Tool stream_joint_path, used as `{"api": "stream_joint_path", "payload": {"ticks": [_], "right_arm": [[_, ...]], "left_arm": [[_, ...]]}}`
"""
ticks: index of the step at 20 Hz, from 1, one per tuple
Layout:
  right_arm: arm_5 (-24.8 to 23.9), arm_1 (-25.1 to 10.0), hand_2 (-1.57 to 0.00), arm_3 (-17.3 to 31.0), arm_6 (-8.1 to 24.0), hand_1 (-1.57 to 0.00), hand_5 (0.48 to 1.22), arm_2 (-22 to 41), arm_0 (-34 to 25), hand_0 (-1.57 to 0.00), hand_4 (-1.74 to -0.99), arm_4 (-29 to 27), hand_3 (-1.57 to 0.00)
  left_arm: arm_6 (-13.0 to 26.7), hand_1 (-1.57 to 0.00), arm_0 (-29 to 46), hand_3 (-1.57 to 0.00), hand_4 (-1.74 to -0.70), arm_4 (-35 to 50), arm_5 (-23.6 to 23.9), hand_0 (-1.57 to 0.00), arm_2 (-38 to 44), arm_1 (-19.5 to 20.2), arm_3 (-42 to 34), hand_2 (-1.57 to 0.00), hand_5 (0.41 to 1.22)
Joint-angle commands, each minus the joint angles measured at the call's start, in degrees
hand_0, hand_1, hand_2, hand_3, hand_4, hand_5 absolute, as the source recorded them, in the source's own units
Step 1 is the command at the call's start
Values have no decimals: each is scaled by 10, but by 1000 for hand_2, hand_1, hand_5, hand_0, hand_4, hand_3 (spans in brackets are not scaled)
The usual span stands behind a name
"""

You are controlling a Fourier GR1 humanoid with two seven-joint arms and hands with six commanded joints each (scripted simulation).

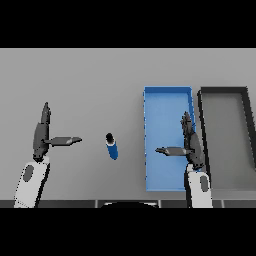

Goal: Pick up the blue pipe and place it into the blue bin.

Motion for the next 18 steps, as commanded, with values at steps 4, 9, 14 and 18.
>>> {"api": "stream_joint_path", "payload": {"ticks": [4, 9, 14, 18], "right_arm": [[0, -2, 1, 4, 2, 1, 594, -3, -5, 1, -1210, -2, 1], [22, -77, 1, -36, -46, 1, 589, 48, 18, 1, -1198, 94, 1], [32, -94, 1, -50, -33, 1, 585, 63, 23, 1, -1187, 118, 1], [33, -91, 1, -51, -31, 1, 579, 61, 20, 1, -1194, 109, 1]], "left_arm": [[-1, 1, -6, 1, -967, -1, 1, 1, -1, -2, 4, 1, 594], [-51, 1, -7, 1, -970, 0, -150, 1, -35, 85, 15, 1, 596], [-80, 1, -5, 1, -965, -2, -198, 1, -48, 107, 10, 1, 593], [-96, 1, 24, 1, -984, 4, -248, 1, -78, 128, -50, 1, 578]]}}
